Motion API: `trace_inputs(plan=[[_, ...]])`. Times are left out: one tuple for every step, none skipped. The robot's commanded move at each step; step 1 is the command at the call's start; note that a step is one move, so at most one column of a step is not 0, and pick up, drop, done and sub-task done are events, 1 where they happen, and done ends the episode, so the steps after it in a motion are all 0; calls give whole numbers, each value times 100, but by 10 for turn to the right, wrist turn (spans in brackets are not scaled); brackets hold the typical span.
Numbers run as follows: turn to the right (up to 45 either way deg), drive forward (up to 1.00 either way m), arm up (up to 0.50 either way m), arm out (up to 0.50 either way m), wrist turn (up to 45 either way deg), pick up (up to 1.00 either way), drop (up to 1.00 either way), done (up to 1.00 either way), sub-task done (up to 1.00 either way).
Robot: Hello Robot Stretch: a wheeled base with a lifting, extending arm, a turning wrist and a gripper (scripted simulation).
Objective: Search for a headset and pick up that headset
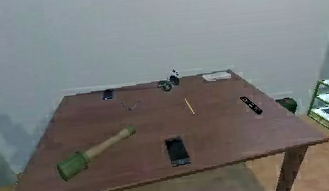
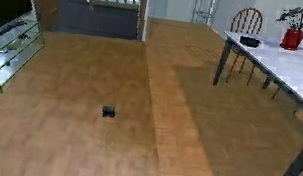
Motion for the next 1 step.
trace_inputs(plan=[[450,0,0,0,0,0,0,0,0]])
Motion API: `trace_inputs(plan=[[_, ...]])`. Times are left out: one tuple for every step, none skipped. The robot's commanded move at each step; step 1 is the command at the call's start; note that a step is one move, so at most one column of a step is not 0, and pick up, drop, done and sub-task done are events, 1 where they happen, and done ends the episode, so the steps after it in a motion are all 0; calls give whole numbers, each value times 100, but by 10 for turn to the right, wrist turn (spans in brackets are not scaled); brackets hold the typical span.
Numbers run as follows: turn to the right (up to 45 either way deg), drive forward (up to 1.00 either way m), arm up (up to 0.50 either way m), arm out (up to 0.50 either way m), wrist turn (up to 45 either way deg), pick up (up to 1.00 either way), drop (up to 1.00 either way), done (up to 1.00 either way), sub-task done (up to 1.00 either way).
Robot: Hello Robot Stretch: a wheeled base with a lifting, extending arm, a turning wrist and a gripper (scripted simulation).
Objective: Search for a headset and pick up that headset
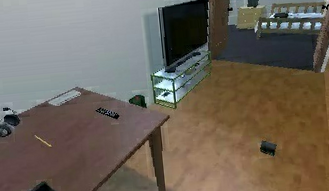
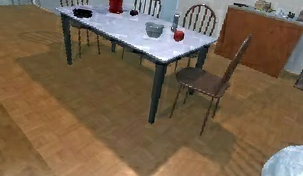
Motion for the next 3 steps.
trace_inputs(plan=[[150,0,0,0,0,0,0,0,0],[0,100,0,0,0,0,0,0,0],[-150,0,0,0,0,0,0,0,0]])
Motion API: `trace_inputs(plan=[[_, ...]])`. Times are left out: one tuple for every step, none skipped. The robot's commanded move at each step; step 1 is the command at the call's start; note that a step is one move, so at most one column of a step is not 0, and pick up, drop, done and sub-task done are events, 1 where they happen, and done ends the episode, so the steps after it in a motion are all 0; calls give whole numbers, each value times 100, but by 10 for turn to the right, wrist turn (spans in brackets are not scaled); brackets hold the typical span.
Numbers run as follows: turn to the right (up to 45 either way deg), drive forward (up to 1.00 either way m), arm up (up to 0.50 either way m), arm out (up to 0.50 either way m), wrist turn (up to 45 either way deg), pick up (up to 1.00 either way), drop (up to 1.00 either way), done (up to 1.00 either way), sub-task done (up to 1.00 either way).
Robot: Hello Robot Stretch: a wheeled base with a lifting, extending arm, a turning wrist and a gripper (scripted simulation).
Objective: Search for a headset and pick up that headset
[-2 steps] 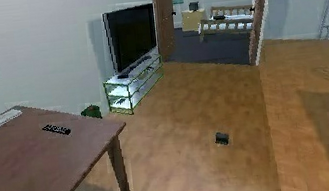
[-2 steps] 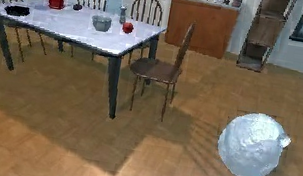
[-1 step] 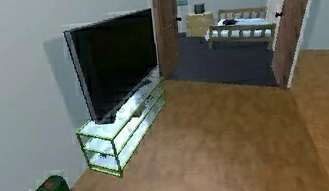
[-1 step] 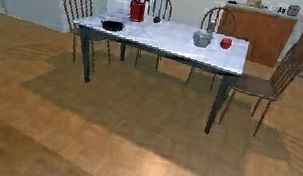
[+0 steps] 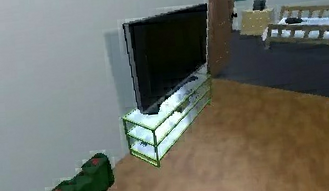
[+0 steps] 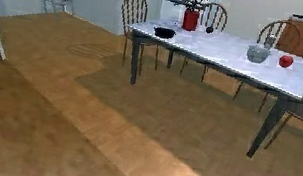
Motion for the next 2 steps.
trace_inputs(plan=[[0,20,0,0,0,0,0,0,0],[-450,0,0,0,0,0,0,0,0]])
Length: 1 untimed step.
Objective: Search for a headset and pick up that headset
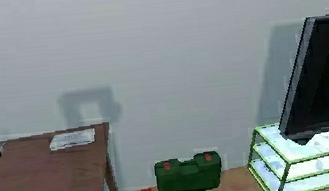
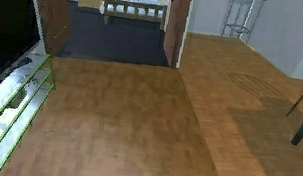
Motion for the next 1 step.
trace_inputs(plan=[[-60,0,0,0,0,0,0,0,0]])
